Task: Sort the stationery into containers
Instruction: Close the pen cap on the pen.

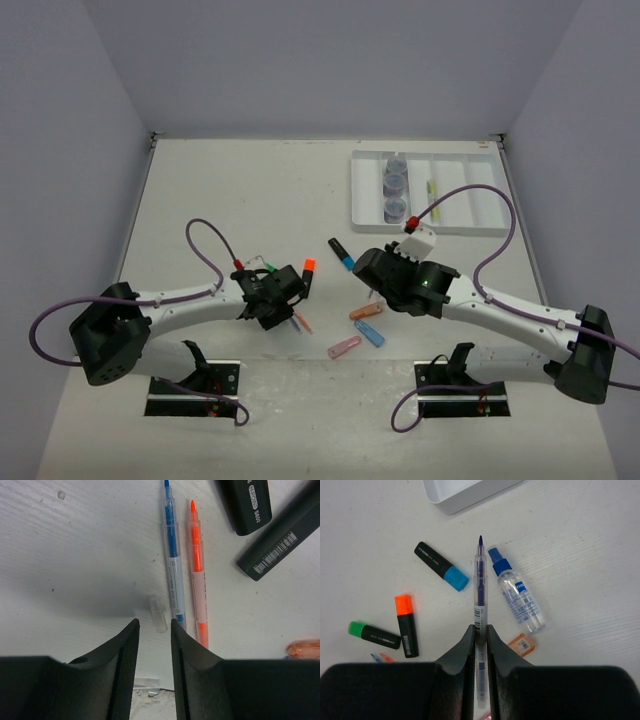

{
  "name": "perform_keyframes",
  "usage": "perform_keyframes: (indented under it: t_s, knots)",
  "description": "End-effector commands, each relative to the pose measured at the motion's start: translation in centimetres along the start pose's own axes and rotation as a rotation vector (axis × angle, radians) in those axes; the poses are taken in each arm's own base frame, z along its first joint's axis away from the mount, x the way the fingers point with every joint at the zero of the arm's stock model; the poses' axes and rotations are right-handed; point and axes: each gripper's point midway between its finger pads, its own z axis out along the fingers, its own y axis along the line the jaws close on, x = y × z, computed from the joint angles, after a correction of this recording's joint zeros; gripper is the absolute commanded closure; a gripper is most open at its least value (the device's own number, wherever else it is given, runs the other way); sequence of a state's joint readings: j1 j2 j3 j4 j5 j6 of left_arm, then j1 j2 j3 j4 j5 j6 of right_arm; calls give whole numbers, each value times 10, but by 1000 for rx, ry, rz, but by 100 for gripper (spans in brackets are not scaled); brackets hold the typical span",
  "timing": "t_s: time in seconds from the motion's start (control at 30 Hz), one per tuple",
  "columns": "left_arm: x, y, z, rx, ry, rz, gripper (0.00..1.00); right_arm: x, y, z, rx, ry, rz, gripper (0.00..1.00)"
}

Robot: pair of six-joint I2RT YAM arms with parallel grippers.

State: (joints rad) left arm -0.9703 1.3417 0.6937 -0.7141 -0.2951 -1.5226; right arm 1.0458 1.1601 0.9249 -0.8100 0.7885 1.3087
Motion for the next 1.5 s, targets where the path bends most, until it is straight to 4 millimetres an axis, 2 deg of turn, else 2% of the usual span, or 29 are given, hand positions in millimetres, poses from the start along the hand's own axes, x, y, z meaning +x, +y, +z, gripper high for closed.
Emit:
perform_keyframes:
  t_s: [0.0,0.3,0.7,0.73,0.8,0.83,0.9,1.0,1.07,1.13,1.23,1.27,1.3,1.33,1.43,1.47]
  knots:
    - [-3,-15,-2,39,-16,4,67,-15,-2,1,5,-78,52,100]
    - [1,-5,5,8,-7,8,76,-14,-2,1,-1,-75,54,100]
    - [9,11,18,-27,9,17,77,-20,-2,-7,-59,-75,84,100]
    - [10,11,19,-27,12,18,79,-21,-1,-8,-65,-76,87,100]
    - [11,11,21,-27,18,30,96,-19,0,-8,-78,-68,82,100]
    - [12,12,21,-27,19,33,98,-18,1,-8,-87,-65,71,100]
    - [11,12,20,-24,16,45,100,-15,7,-8,-116,-51,51,100]
    - [3,9,10,-3,-11,75,100,-11,31,-9,-231,-40,-51,100]
    - [-11,5,-4,27,-61,87,100,0,49,-11,-335,-8,-141,100]
    - [-25,-2,-22,72,-114,96,100,13,55,-11,-412,14,-221,100]
    - [-58,-35,-72,316,-245,109,100,26,86,-38,-692,48,-261,100]
    - [-62,-35,-82,354,-264,140,100,29,78,-35,-693,40,-299,100]
    - [-70,-62,-106,532,-333,226,100,36,98,-62,-888,66,-298,100]
    - [-77,-76,-127,648,-386,265,100,41,106,-78,-1003,80,-304,100]
    - [-90,-102,-190,935,-523,311,100,50,121,-118,-1257,117,-299,100]
    - [-92,-106,-206,1009,-561,326,100,53,122,-126,-1308,133,-288,100]
